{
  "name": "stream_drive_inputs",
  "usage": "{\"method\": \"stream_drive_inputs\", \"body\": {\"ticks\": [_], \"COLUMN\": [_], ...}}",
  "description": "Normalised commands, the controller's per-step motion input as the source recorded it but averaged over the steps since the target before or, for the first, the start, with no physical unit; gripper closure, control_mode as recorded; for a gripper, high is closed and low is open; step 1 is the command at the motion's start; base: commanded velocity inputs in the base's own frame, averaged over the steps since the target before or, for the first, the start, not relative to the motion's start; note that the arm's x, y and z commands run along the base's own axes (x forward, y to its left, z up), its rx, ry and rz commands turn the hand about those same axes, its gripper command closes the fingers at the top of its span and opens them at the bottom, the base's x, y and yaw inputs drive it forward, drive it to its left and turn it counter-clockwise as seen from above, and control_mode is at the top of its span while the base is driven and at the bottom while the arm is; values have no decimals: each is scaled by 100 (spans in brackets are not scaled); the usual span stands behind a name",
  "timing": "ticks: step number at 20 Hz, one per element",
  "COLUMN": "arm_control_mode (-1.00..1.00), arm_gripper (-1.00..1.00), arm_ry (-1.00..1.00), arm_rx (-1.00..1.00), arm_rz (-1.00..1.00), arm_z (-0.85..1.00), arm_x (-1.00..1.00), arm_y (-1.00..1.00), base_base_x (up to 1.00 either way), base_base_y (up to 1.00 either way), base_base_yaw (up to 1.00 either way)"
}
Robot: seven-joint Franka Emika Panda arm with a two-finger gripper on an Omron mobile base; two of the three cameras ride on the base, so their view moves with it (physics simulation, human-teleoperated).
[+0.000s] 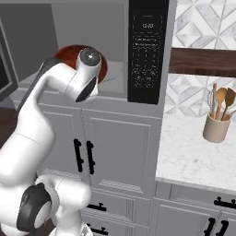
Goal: Pick the lime from the sink and place it in the bowl. Then pick the bowl and place it in the microwave. Then close the microwave door and press the start button.
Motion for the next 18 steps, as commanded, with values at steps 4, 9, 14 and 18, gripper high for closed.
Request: {"method": "stream_drive_inputs", "body": {"ticks": [4,9,14,18], "arm_control_mode": [-100,-100,-100,-100], "arm_gripper": [100,100,100,-100], "arm_ry": [22,10,0,-12], "arm_rx": [1,0,-5,-4], "arm_rz": [-2,-4,-1,0], "arm_z": [-14,12,-23,-15], "arm_x": [100,59,52,-7], "arm_y": [0,0,21,8], "base_base_x": [0,0,0,0], "base_base_y": [0,0,0,0], "base_base_yaw": [0,0,0,0]}}
